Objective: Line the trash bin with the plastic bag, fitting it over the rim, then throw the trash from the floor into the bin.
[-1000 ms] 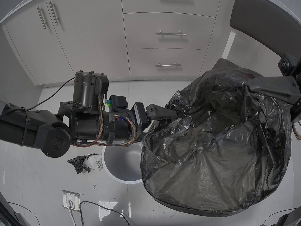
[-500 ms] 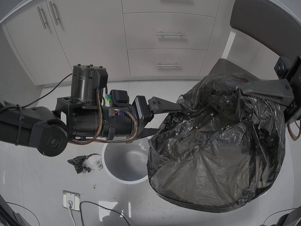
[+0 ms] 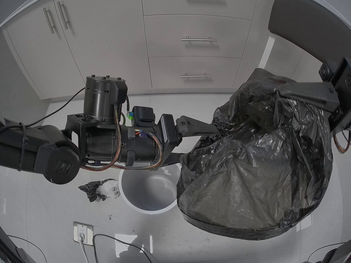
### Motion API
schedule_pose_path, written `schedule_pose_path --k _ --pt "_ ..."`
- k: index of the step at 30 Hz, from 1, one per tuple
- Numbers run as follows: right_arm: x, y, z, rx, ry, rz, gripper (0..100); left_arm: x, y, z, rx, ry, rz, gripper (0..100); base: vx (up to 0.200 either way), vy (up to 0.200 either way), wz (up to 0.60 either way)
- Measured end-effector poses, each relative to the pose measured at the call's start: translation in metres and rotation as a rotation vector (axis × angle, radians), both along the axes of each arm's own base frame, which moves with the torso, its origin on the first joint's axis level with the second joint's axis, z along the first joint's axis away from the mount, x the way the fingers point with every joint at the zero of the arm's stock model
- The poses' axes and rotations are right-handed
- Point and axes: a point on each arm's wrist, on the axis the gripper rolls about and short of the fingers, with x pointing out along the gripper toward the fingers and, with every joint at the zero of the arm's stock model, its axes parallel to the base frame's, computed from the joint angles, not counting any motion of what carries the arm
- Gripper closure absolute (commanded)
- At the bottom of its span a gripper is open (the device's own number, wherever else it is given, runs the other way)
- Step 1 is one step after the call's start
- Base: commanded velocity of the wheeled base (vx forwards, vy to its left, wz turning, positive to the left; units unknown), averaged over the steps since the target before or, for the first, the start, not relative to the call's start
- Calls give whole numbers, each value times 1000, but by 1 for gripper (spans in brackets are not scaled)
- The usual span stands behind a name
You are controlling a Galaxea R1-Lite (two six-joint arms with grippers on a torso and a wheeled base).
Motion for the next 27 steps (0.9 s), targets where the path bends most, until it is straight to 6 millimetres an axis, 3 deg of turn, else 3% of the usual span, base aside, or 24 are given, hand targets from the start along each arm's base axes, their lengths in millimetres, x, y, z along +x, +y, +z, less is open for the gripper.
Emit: schedule_pose_path --k 11,23,24,27 --pt "1 -10 15 25 -67 -47 100 -1 -4 -9 18 24 -11 0 0 0 0" --pt "-2 -12 18 30 -77 -49 100 -4 -7 -12 27 19 -25 0 0 0 0" --pt "-2 -12 18 31 -78 -49 100 -4 -7 -12 28 18 -28 100 0 0 0" --pt "-4 -12 18 30 -78 -42 100 -5 -8 -13 29 17 -34 100 0 0 0"
